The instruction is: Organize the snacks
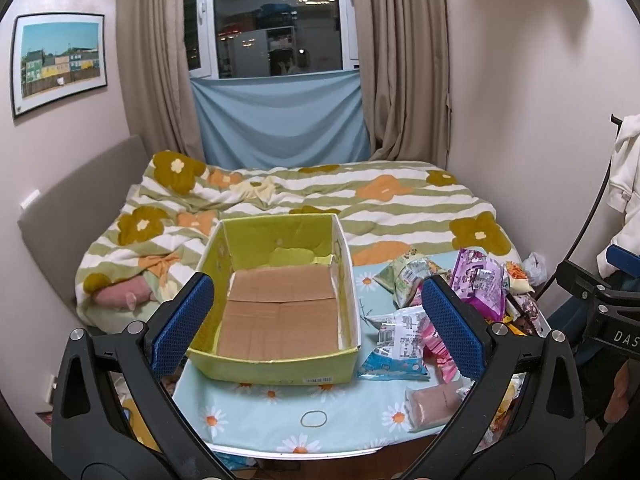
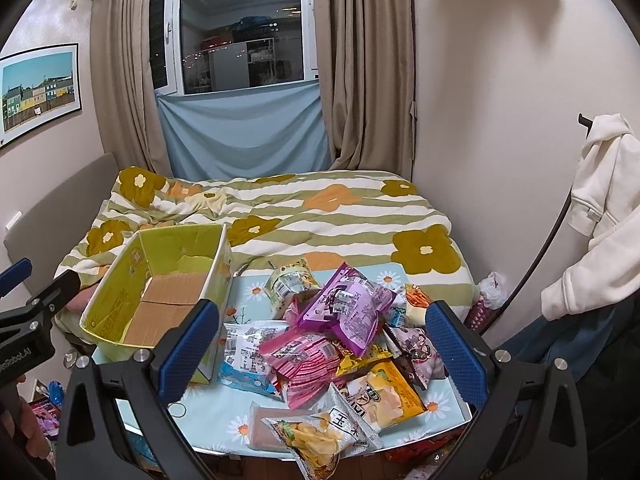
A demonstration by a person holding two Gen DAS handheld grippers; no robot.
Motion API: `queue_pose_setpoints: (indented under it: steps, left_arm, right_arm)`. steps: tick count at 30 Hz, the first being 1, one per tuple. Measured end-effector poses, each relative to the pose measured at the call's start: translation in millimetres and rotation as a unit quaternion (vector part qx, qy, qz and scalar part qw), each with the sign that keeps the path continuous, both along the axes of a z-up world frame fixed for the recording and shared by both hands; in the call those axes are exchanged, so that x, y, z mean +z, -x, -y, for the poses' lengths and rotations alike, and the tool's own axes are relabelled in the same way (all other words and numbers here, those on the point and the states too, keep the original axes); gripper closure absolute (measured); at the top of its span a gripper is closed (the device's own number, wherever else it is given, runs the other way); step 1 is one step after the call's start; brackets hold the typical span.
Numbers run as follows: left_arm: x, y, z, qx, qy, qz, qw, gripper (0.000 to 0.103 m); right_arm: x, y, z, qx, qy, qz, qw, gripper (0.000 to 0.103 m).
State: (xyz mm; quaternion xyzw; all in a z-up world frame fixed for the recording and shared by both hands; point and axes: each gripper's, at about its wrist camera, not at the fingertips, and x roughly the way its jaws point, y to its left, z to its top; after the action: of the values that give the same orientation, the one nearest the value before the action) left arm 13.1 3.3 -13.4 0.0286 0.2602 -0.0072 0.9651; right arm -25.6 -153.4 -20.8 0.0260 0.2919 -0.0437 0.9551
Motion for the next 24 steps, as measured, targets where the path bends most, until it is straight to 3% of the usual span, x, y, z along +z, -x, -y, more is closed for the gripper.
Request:
queue_pose_setpoints:
  steps: [24]
  left_arm:
    - [-3.7, -5.3, 2.7, -0.002, -0.002, -0.002, 1.0000, 0.000]
  right_arm:
    - [-0.8, -6.4, 1.8, 0.000, -0.003, -0.004, 1.000, 0.000]
